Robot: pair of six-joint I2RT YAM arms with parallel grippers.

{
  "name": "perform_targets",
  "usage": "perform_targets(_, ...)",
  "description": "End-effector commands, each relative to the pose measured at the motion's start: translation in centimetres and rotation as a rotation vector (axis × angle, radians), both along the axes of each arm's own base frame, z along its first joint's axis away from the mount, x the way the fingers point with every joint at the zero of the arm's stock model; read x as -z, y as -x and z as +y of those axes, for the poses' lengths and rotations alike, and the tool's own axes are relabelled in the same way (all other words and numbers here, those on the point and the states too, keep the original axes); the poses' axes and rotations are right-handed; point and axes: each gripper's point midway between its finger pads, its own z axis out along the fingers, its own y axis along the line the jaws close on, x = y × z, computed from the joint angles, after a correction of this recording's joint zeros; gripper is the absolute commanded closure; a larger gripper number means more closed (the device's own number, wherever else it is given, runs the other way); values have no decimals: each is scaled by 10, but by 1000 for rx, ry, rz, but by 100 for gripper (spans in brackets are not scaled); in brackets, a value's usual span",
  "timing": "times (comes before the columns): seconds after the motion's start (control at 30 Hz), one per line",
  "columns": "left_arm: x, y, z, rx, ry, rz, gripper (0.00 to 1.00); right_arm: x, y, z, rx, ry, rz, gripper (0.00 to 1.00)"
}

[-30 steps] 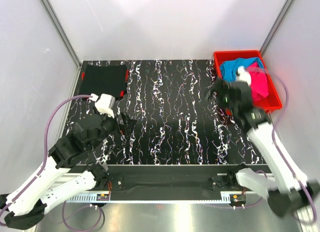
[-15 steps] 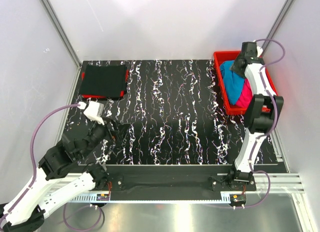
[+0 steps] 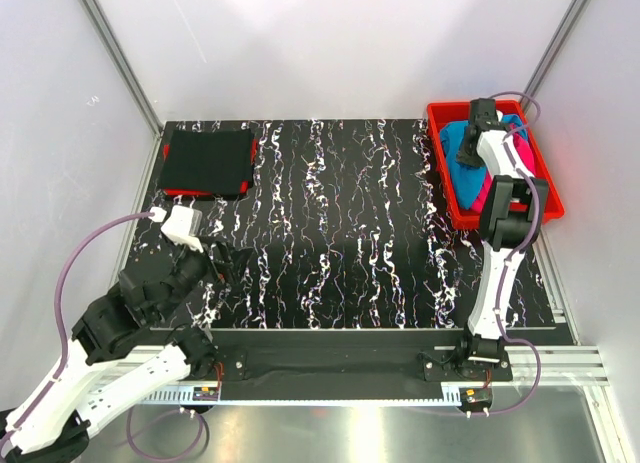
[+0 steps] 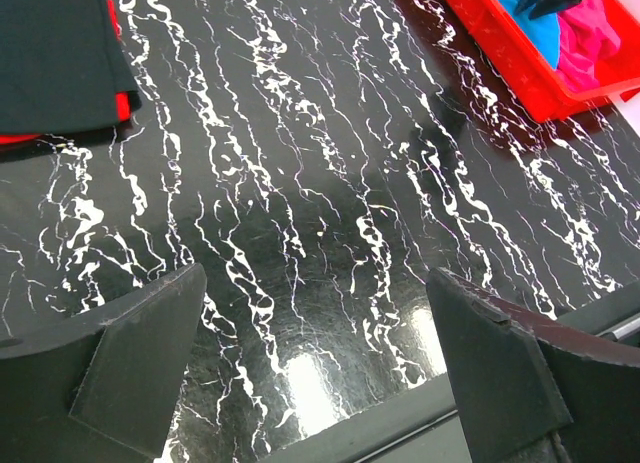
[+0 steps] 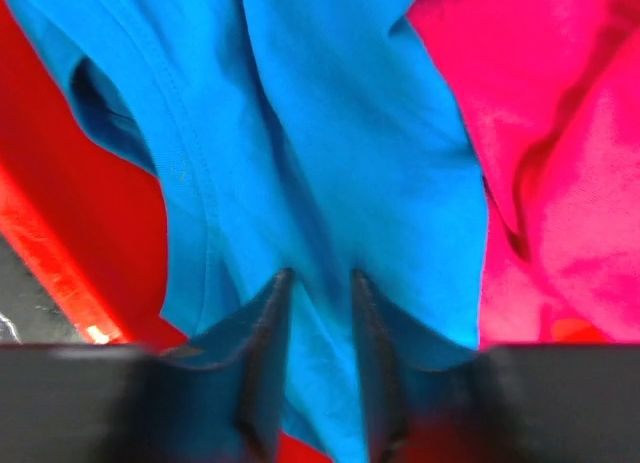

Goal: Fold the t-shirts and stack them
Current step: Grab the tshirt from the pile, then move the tshirt to the center of the board

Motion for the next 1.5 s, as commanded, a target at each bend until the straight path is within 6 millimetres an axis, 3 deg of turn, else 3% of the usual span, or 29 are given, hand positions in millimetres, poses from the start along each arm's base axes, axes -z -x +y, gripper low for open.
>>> perform_targets(0.0,-24,-3,5,-28,42,-60,1,-11,-16,0,-42,30,-44,74)
perform_targets(0.07,-27,0,2,-8,62,-63,1,-25,-23,1,-50,33,-71,96)
perform_targets(0.13,-30,2,-3,19,79,-70,1,-43,-19,-5,-18,73,-62,100)
perform_targets(0.23,-36,3,-8,41,111,-75,1,-123,-27,-8,1,129,-175,100)
perform_targets(0.27,-39,3,-10,43,122,-77,1,-177,-33,-6,1,139,-292,100)
perform_targets(0.4,-50,-7,-15,-1,168,-68,1,-316,-13,35,-124,14,-614,100)
perform_targets(0.43,-53,-9,-17,2,173,-69,1,-381,9,50,-162,-37,-782,100)
perform_targets(0.5,-56,-15,-25,-3,186,-51,1,-404,28,90,-316,-189,-856,100)
perform_targets(0.53,-61,-17,-27,-7,196,-49,1,-466,65,107,-384,-251,-1027,100)
perform_targets(0.57,-63,-19,-30,-10,202,-42,1,-452,71,123,-441,-323,-1000,100)
perform_targets(0.6,-58,-23,-34,-19,194,-13,1,-462,94,150,-564,-405,-1014,100)
perform_targets(0.63,-57,-25,-38,-17,191,0,1,-494,133,171,-645,-462,-1091,100)
perform_targets(0.67,-64,-25,-41,-6,200,0,1,-480,142,185,-688,-511,-1050,100)
perform_targets(0.73,-62,-27,-55,39,191,30,1,-490,193,223,-841,-605,-1043,100)
perform_targets(0.77,-65,-28,-58,45,198,35,1,-469,199,233,-860,-647,-983,100)
perform_targets(0.83,-62,-29,-75,95,199,75,1,-460,234,250,-924,-699,-945,100)
perform_targets(0.87,-60,-29,-81,118,197,95,1,-423,237,263,-928,-747,-847,100)
perform_targets(0.93,-47,-33,-92,135,179,170,1,-399,260,267,-915,-780,-816,100)
perform_targets(0.97,-39,-35,-91,122,165,196,1,-342,259,273,-874,-823,-696,100)
perform_targets(1.03,-11,-44,-82,49,135,270,1,-307,274,273,-846,-850,-656,100)
perform_targets(1.07,-4,-47,-77,28,142,286,1,-250,276,273,-780,-872,-544,100)
perform_targets(1.13,22,-52,-68,-14,160,351,1,-220,287,274,-756,-913,-518,100)
perform_targets(1.17,25,-54,-68,-17,178,359,1,-181,292,274,-720,-931,-446,100)
perform_targets(1.23,46,-56,-66,-42,188,410,1,-157,290,273,-680,-936,-410,96)
perform_targets(1.27,51,-57,-67,-41,186,419,1,-144,286,269,-638,-910,-388,73)
perform_targets(1.33,65,-60,-71,-38,170,439,1,-118,279,259,-566,-832,-289,57)
perform_targets(1.37,68,-60,-75,-19,174,447,1,-130,260,247,-510,-748,-330,50)
perform_targets(1.43,80,-65,-75,-34,144,470,1,-122,248,228,-418,-634,-268,46)
perform_targets(1.47,89,-66,-76,-35,124,490,1,-147,227,212,-363,-534,-346,44)
